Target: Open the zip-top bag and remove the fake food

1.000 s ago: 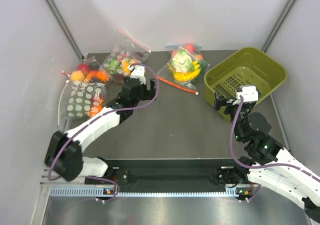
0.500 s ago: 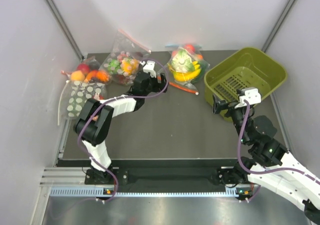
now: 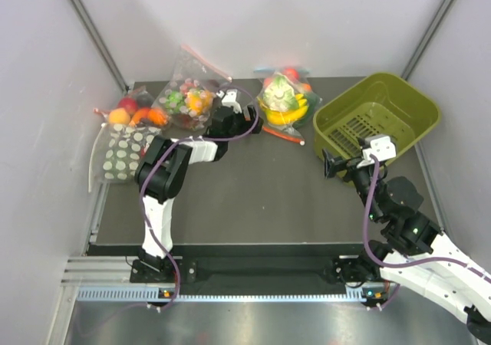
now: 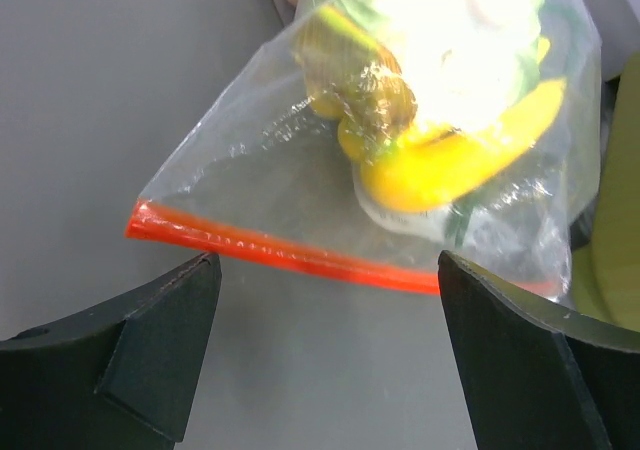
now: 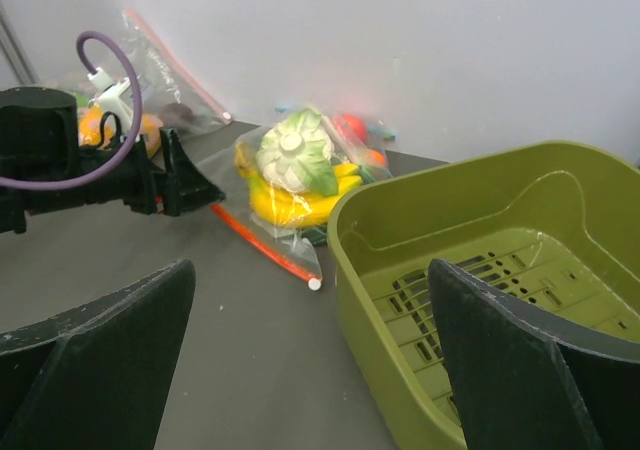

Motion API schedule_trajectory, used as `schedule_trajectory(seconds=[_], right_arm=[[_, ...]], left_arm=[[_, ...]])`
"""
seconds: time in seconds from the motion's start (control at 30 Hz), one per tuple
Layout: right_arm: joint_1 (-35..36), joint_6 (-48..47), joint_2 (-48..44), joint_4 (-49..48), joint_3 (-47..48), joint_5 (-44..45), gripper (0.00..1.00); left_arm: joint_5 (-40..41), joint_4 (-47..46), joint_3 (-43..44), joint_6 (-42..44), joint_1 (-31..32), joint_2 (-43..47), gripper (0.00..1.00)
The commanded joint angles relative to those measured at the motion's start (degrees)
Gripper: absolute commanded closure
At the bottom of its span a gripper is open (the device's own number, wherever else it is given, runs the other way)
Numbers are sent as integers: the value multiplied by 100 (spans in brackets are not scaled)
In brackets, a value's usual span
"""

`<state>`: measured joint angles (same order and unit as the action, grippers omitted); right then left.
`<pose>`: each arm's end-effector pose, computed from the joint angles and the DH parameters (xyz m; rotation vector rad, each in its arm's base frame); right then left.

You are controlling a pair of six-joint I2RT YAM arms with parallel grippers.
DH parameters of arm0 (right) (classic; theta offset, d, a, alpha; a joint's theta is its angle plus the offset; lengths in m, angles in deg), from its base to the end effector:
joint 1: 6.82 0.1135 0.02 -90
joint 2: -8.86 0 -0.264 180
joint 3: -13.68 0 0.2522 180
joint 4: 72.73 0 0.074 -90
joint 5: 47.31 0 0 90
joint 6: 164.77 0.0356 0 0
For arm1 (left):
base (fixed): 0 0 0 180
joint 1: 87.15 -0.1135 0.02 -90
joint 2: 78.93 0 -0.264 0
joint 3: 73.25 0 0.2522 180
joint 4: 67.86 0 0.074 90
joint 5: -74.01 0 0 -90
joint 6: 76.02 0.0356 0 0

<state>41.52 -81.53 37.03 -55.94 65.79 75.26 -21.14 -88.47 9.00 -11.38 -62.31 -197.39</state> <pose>0.0947 0.0776 0.3534 -0.2355 1.4492 0.1800 0.4113 -0.1939 0.1672 0.0562 1.8984 -0.6885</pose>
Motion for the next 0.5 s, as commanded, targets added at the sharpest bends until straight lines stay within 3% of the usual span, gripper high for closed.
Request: schedule_trajectory(seconds=[0.0, 0.47], right_arm=[[35, 53, -56, -48, 94, -225, 0], [27, 17, 57, -13, 120, -349, 0]], left_arm=[[-30, -439, 428, -188, -32, -274, 7], [5, -377, 850, -285, -32, -793, 11]])
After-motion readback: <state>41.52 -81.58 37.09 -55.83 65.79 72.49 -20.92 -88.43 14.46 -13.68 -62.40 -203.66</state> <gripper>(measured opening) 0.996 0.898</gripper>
